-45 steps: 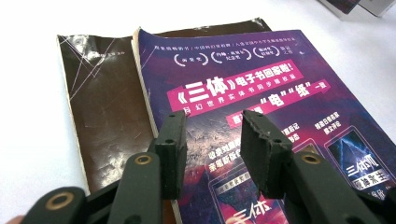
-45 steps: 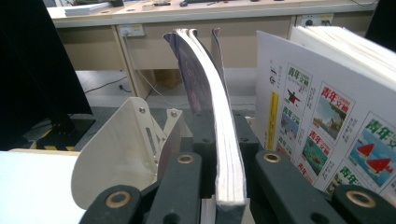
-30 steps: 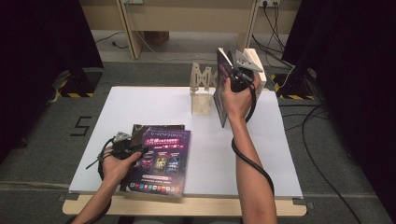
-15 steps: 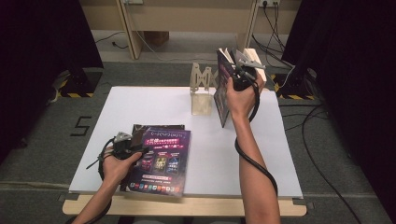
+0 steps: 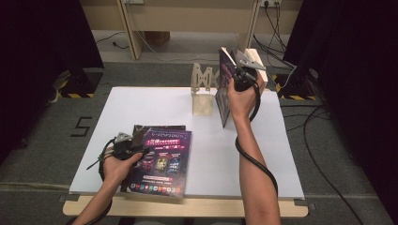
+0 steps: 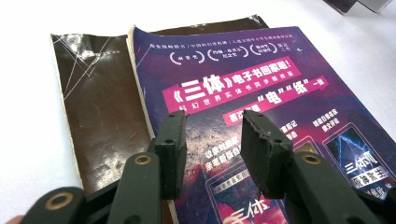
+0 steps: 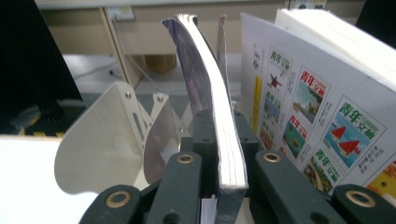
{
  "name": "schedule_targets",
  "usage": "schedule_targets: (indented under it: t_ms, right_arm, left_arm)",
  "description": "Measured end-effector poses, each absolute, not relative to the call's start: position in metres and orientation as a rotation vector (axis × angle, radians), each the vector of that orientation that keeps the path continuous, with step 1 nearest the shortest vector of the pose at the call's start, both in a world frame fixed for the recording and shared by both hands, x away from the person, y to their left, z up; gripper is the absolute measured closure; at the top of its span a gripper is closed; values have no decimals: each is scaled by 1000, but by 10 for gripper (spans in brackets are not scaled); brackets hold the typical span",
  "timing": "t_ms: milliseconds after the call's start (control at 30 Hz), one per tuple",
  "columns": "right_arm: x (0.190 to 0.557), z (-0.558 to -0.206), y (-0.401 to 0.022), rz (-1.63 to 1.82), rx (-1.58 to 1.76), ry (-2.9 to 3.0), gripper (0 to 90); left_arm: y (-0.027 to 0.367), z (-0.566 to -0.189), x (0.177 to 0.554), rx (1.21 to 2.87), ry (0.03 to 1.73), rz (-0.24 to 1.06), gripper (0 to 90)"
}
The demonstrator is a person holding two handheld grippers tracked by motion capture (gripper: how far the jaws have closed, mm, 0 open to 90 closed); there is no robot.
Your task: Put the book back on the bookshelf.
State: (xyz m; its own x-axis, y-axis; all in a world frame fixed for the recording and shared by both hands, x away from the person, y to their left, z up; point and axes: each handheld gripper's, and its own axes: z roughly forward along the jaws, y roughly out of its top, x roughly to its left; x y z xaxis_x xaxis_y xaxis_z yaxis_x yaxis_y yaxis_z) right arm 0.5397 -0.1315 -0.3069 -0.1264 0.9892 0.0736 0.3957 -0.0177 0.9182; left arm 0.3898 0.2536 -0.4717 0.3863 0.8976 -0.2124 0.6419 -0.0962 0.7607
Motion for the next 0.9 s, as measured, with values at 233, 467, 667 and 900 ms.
schedule_targets:
  t_ms: [233, 467, 667, 900]
  right_arm:
    - [541, -309, -131, 1148, 1450, 1565, 844]
    - [537, -312, -131, 1101, 1443, 1579, 779]
    - [532, -310, -133, 1110, 1447, 1591, 726]
    - [526, -308, -134, 1121, 1434, 1586, 697]
  left_arm:
    - [254, -472, 390, 1815, 1338, 392, 600]
    - [253, -472, 389, 1824, 1336, 390, 600]
    - [252, -472, 389, 1823, 1335, 392, 600]
    - [252, -472, 388, 1824, 1337, 392, 599]
